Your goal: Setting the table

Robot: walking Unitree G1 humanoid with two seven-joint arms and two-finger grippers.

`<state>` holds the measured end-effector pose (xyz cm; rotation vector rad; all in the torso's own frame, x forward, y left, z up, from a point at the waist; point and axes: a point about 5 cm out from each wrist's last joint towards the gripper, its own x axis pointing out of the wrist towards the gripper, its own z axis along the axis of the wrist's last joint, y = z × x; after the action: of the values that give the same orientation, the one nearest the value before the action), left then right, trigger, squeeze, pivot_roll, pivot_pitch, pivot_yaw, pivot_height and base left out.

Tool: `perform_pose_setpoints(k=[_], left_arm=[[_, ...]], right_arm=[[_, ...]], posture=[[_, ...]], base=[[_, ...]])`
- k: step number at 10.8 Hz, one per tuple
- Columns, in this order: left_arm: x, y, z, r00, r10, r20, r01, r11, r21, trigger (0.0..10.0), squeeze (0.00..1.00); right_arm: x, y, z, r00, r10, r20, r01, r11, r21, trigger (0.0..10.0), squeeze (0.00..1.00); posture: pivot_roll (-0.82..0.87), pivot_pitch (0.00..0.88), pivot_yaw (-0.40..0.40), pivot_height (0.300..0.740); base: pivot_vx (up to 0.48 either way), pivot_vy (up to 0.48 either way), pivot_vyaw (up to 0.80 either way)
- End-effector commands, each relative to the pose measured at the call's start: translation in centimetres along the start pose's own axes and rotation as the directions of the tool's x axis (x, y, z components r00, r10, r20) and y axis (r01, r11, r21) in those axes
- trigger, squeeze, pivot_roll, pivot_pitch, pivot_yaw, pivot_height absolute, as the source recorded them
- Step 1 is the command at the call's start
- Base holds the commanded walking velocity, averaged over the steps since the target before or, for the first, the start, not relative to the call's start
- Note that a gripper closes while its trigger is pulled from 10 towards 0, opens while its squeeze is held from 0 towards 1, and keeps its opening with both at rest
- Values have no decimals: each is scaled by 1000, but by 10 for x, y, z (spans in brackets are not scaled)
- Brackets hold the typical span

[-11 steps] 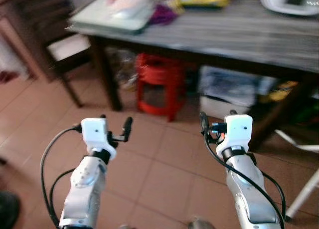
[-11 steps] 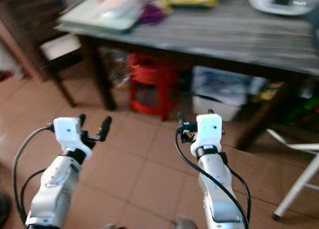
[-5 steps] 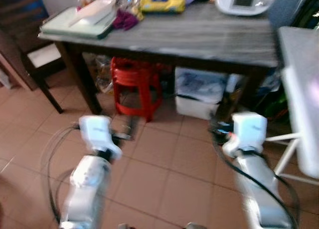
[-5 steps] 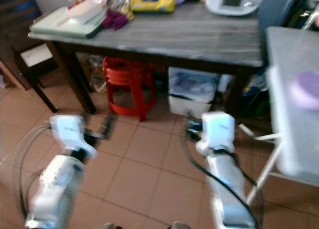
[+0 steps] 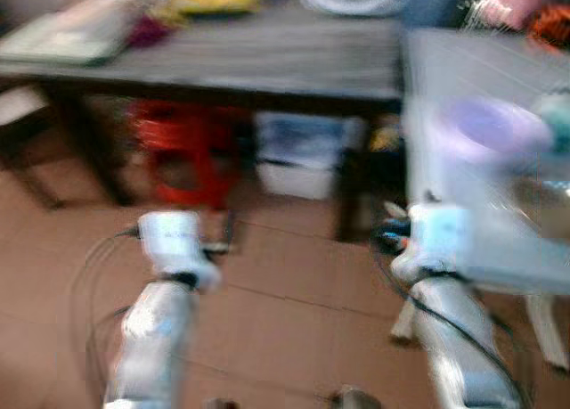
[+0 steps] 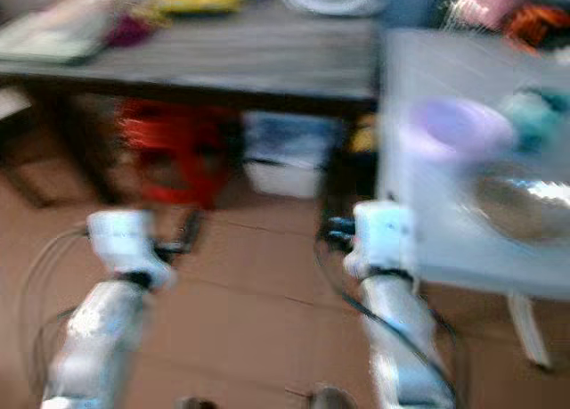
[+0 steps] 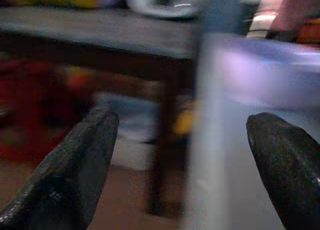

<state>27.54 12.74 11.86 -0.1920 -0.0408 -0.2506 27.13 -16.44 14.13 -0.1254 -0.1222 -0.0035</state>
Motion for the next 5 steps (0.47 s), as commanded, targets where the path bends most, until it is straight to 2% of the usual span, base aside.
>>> perform_pose_setpoints(k=[1, 5], left_arm=[[-3, 11, 6, 1000, 30, 10, -30, 999, 24, 10000, 0], [-3, 7, 4, 1000, 21, 1, -21, 1000, 15, 10000, 0]], right_arm=[[-1, 9, 5, 1000, 17, 19, -17, 1000, 21, 10000, 0], [-2, 6, 6, 1000, 11, 18, -11, 1000, 9, 10000, 0]], posture=[[-127, 179, 61, 740], [-133, 183, 57, 740]], base=[[0, -315, 0], [0, -310, 0]])
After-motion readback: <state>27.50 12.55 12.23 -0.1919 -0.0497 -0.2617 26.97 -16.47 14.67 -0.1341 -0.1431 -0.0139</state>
